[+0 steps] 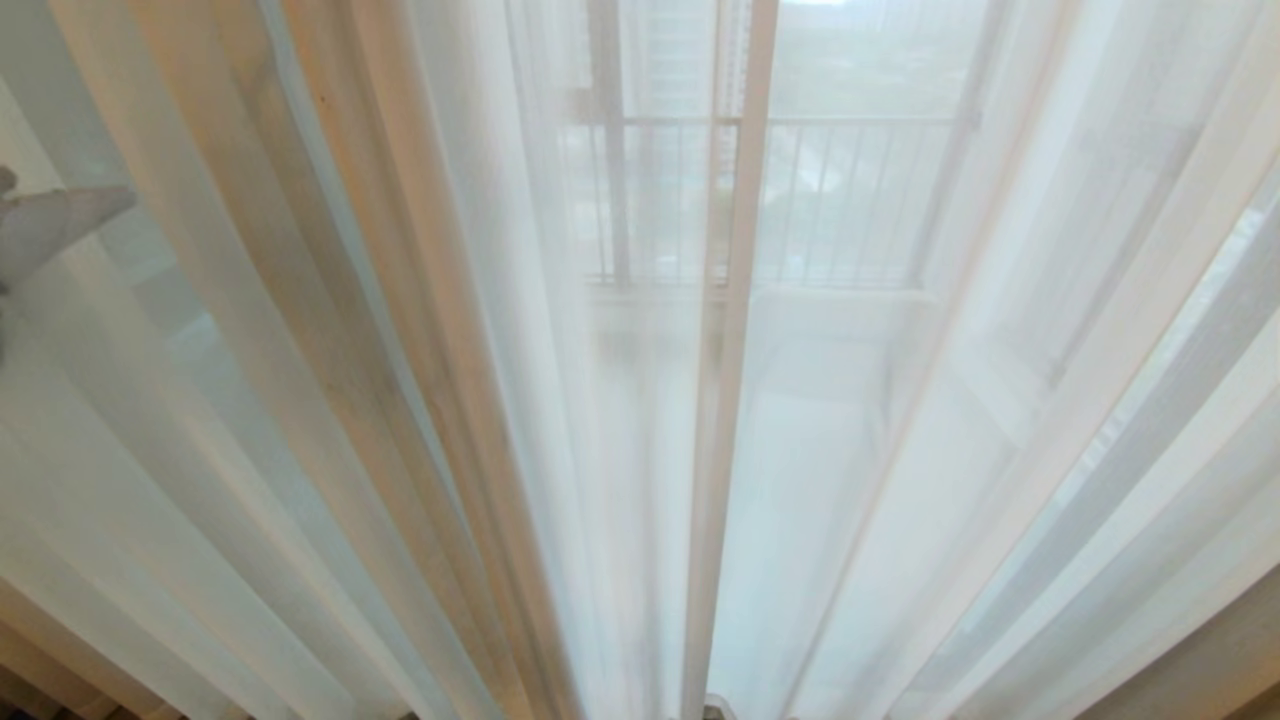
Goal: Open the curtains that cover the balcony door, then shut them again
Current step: Pull the inner curtains open on both sides
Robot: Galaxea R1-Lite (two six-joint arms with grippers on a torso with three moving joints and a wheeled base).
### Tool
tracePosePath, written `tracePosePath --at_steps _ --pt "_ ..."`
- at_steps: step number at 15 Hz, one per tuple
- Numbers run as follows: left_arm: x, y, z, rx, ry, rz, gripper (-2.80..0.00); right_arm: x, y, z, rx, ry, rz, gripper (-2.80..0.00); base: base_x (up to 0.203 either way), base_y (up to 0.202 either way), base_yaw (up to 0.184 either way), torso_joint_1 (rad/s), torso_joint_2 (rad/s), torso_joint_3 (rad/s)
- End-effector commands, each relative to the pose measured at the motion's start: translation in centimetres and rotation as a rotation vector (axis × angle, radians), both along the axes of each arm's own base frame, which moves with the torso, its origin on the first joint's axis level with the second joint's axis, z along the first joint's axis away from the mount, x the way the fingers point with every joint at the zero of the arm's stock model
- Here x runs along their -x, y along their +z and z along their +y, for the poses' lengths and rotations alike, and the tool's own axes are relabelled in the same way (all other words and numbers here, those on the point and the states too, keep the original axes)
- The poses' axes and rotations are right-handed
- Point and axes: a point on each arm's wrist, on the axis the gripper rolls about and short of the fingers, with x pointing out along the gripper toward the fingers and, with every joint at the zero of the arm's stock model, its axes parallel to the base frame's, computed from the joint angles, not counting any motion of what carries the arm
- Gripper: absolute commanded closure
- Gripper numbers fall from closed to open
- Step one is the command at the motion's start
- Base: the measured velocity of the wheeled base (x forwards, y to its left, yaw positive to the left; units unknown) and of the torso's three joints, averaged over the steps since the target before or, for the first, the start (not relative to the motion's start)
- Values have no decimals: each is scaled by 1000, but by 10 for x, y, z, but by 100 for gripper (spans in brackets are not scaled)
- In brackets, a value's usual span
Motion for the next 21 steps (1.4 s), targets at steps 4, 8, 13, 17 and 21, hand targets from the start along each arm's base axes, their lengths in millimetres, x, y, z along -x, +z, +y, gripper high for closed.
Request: tracePosePath --at_steps 4,8,13,17,21 --pt "-42 1 -7 31 -48 65 -280 0 0 0 1 1 1 0 0 0 0 0 0 0" --pt "-57 3 -8 30 -44 74 -280 0 0 0 1 1 1 0 0 0 0 0 0 0" --pt "-72 16 -8 29 -22 45 -280 0 0 0 1 1 1 0 0 0 0 0 0 0" --pt "-73 18 -8 29 -18 41 -280 0 0 0 1 1 1 0 0 0 0 0 0 0" --pt "-70 19 -7 30 8 33 -280 0 0 0 1 1 1 0 0 0 0 0 0 0"
